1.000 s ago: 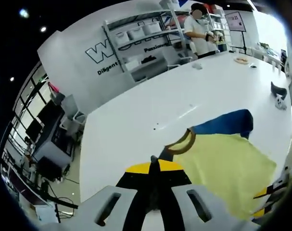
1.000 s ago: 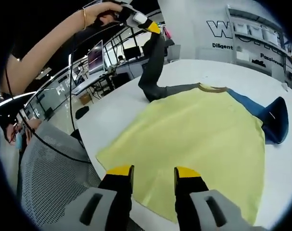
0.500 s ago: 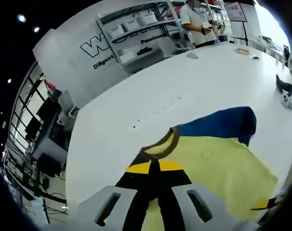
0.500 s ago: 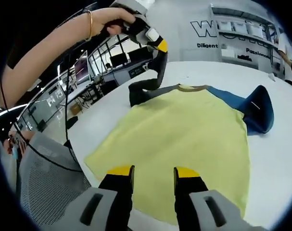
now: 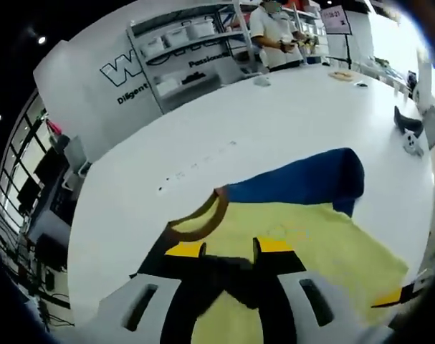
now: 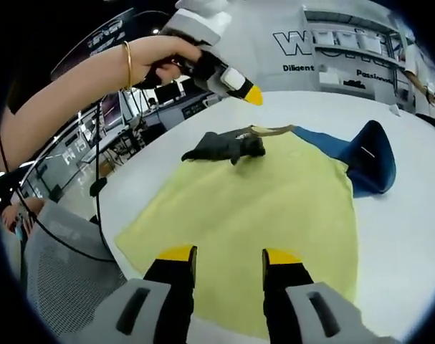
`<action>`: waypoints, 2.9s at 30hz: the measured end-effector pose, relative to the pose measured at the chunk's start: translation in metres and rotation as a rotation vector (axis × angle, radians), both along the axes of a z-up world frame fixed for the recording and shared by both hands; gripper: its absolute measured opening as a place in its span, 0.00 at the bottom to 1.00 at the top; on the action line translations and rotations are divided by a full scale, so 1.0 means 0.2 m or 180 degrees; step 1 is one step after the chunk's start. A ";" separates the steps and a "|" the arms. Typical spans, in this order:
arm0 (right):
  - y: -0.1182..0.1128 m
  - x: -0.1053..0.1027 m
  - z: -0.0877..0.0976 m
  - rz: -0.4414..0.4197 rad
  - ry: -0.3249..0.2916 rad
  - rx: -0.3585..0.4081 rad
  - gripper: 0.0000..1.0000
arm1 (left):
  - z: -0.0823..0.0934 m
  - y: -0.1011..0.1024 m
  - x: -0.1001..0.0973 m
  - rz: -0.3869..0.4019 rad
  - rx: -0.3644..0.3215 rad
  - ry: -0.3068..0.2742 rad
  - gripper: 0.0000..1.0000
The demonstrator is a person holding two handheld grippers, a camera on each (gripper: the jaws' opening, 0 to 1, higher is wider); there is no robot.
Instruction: Fold the garment on the visible template until the final outline fits inside the template.
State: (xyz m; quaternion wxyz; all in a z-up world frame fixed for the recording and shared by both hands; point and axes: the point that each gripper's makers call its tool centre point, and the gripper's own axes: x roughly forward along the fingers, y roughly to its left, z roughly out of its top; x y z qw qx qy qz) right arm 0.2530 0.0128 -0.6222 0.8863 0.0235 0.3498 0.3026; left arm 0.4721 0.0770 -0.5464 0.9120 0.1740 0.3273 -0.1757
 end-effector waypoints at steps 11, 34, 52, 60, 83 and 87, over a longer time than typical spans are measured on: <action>-0.04 0.06 0.04 -0.0127 -0.0048 0.0056 0.38 | 0.15 0.15 -0.06 -0.0136 -0.0126 -0.0229 0.59; 0.05 0.39 0.19 -0.0082 -0.0361 -0.0112 0.36 | 0.13 0.58 -0.28 0.0058 -0.0127 -0.0441 0.83; 0.17 0.49 0.09 -0.0214 -0.0049 -0.0065 0.31 | -0.09 0.83 -0.37 0.0217 -0.0092 -0.0359 0.69; 0.21 0.56 0.02 -0.0354 0.0082 0.0043 0.29 | -0.21 0.92 -0.37 0.0251 -0.0011 -0.0267 0.54; 0.29 0.71 -0.18 -0.0674 0.0223 0.0153 0.10 | -0.54 0.98 -0.28 0.0473 -0.0145 0.0082 0.24; 0.29 0.71 -0.21 -0.0664 0.0241 0.0098 0.02 | -0.58 0.97 -0.29 0.0441 -0.0122 0.0106 0.12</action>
